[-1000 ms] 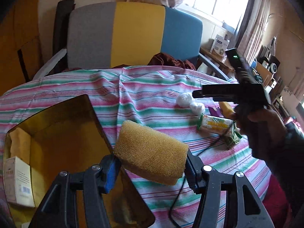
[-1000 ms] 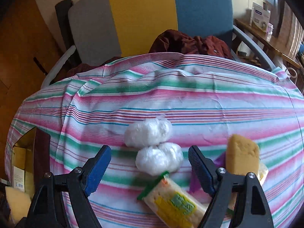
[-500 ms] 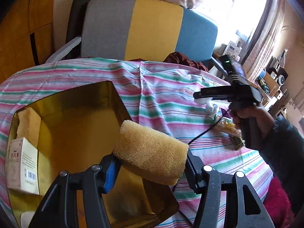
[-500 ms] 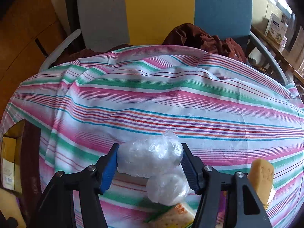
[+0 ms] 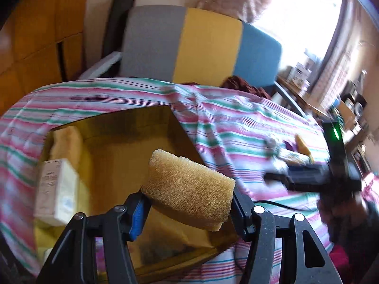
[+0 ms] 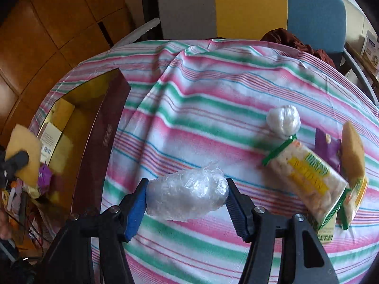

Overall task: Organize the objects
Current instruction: 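Drop the sponge into the tray with the left tool while the right grasps wrapped cotton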

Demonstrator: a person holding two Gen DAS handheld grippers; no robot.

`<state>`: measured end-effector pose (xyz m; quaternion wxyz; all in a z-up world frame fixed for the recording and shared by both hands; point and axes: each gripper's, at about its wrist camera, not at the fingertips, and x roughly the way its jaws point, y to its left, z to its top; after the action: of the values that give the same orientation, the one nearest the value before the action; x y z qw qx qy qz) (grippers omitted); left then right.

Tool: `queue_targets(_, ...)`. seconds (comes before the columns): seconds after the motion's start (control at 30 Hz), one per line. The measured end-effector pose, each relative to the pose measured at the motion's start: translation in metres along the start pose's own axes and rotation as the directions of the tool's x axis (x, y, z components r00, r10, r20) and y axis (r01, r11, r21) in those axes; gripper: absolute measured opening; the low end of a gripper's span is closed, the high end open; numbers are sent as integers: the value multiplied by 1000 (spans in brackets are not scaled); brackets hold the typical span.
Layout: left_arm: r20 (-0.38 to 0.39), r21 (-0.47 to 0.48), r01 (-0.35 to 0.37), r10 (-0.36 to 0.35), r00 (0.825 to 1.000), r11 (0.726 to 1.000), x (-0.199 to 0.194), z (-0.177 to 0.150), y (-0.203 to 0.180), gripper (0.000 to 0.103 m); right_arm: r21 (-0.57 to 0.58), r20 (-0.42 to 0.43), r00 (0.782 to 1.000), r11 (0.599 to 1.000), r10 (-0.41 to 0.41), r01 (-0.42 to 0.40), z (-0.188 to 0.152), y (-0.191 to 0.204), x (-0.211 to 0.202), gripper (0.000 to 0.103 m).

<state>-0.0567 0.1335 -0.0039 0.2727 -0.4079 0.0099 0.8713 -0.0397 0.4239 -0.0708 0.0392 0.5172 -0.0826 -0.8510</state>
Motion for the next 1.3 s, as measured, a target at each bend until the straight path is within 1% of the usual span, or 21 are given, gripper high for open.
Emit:
queue_targets(0.1, 18, -72, -73, 74, 997, 995, -12, 2, 36, 60, 4, -11, 1000, 1000, -25, 25, -13, -3, 5, 63)
queue_targets(0.2, 18, -141, -110, 114, 993, 984, -20, 8, 68, 60, 10, -13, 999, 999, -50, 50, -14, -9, 9, 63)
queue_targets(0.23, 15, -152, -134, 137, 990, 979, -21, 12, 78, 60, 9, -10, 999, 999, -50, 50, -14, -10, 9, 63)
queue_targets(0.33, -2, -170, -155, 157, 988, 973, -16, 24, 99, 60, -2, 0, 999, 999, -53, 53, -15, -7, 6, 63)
queue_targets(0.37, -12, -178, -161, 162, 987, 971, -12, 28, 104, 60, -5, 2, 999, 999, -54, 54, -15, -7, 6, 63)
queue_targets(0.43, -27, -183, -140, 138, 990, 973, 1, 39, 110, 61, -12, 4, 998, 998, -57, 57, -15, -6, 6, 63)
queue_targets(0.5, -34, -181, -161, 158, 987, 970, 13, 49, 114, 61, -16, 6, 998, 998, -58, 58, -15, -5, 5, 63)
queue_targets(0.57, -50, -169, -152, 145, 988, 974, 31, 60, 114, 61, -20, 10, 998, 998, -58, 58, -15, -4, 5, 63)
queue_targets(0.63, -73, -178, -164, 153, 986, 970, 48, 67, 116, 62, -21, 11, 998, 998, -58, 59, -15, -5, 5, 63)
queue_targets(0.67, -87, -176, -149, 136, 987, 973, 58, 71, 116, 62, -19, 9, 998, 998, -59, 59, -15, -6, 6, 63)
queue_targets(0.7, -103, -172, -151, 134, 986, 974, 69, 73, 119, 64, -19, 6, 998, 998, -59, 59, -15, -6, 7, 63)
queue_targets(0.77, -120, -160, -184, 166, 979, 970, 85, 77, 122, 66, -19, 4, 998, 998, -63, 63, -14, -8, 9, 63)
queue_targets(0.83, -131, -137, -213, 195, 972, 967, 100, 81, 125, 73, -21, 5, 998, 998, -63, 63, -13, -8, 9, 63)
queue_targets(0.9, -136, -115, -272, 256, 957, 956, 111, 84, 130, 76, -23, 5, 998, 998, -62, 62, -13, -9, 10, 63)
queue_targets(0.93, -143, -113, -285, 269, 953, 952, 114, 86, 133, 77, -26, 6, 998, 998, -62, 62, -13, -9, 10, 63)
queue_targets(0.97, -146, -116, -296, 278, 949, 948, 115, 87, 135, 77, -30, 8, 998, 997, -65, 66, -13, -8, 10, 63)
queue_targets(1.03, -123, -130, -295, 280, 952, 947, 107, 89, 138, 77, -33, 10, 997, 997, -71, 72, -13, -9, 10, 63)
queue_targets(1.1, -94, -135, -301, 290, 952, 944, 95, 87, 136, 78, -32, 14, 997, 997, -75, 76, -12, -10, 9, 63)
queue_targets(1.2, -55, -157, -290, 285, 957, 944, 71, 83, 133, 80, -31, 28, 996, 996, -86, 87, -10, -10, 7, 63)
queue_targets(1.3, -35, -174, -288, 286, 958, 942, 45, 71, 129, 80, -36, 45, 995, 995, -88, 90, -9, -8, 3, 63)
